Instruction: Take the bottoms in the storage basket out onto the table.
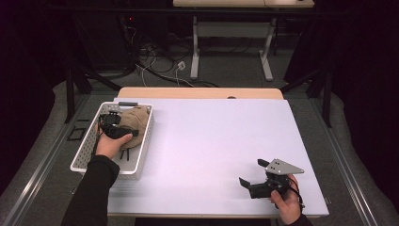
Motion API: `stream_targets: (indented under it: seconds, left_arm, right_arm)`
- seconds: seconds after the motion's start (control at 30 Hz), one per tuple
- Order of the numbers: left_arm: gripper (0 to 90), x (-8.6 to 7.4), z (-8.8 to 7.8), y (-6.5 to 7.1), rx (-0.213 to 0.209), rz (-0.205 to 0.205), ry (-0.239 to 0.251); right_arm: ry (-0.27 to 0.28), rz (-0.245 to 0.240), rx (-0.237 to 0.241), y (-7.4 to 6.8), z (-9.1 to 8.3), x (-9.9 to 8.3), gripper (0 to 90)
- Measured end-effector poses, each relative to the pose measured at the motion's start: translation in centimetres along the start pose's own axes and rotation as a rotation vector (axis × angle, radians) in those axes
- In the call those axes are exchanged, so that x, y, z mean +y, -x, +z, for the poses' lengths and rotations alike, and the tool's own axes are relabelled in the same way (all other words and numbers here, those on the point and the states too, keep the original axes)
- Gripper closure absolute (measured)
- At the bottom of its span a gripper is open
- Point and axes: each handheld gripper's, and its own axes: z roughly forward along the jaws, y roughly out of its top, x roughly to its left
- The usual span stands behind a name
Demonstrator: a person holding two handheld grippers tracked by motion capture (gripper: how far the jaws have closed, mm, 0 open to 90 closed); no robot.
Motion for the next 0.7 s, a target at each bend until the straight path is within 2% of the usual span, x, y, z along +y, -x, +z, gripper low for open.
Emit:
stream_targets:
  seconds: [0.7]
  left_arm:
    - [26.9, -0.33, -0.51, 0.02, -0.005, 0.034, 0.003]
  right_arm:
    - [-0.004, -0.003, 0.005, -0.11, 0.18, -0.02, 0.0]
